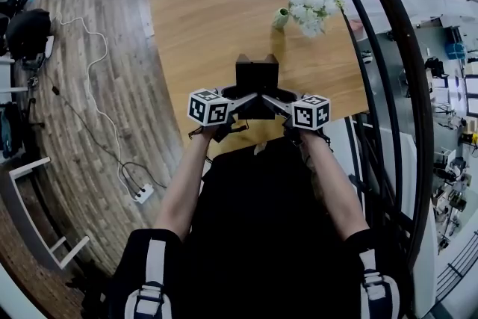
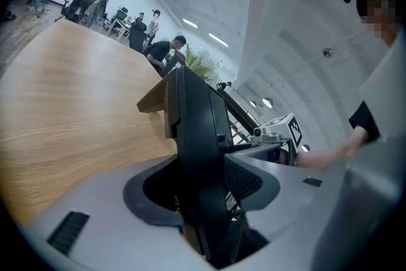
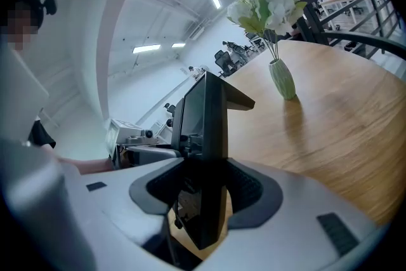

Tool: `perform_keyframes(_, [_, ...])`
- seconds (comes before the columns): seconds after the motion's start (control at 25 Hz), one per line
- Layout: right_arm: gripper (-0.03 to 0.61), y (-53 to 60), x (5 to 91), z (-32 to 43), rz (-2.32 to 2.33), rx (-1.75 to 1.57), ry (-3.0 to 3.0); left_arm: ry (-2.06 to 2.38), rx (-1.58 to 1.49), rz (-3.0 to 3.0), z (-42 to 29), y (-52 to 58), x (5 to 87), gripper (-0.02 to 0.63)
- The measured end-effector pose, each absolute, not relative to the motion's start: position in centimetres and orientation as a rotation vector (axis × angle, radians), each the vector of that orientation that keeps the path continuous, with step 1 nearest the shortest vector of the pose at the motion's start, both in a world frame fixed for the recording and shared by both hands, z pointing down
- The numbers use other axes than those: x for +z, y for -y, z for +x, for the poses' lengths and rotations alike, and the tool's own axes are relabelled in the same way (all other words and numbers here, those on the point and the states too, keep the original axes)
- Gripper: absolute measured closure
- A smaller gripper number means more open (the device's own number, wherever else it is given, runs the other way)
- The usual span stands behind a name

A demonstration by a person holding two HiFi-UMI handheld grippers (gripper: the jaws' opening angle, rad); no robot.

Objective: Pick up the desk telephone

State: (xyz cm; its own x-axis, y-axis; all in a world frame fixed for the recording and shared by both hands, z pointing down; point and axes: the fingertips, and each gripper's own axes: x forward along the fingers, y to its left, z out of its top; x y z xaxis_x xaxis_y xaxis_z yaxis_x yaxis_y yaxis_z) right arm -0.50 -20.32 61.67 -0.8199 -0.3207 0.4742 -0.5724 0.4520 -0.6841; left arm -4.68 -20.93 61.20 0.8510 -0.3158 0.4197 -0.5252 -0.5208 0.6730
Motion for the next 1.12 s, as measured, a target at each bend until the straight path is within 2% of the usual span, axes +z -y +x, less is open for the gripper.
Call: perform_keyframes(1.12, [0.360,24.2,54.0,-1.9,0.818,1.054,2.598,0.681,0.275,2.353,-6.0,24.8,53.3,0.383])
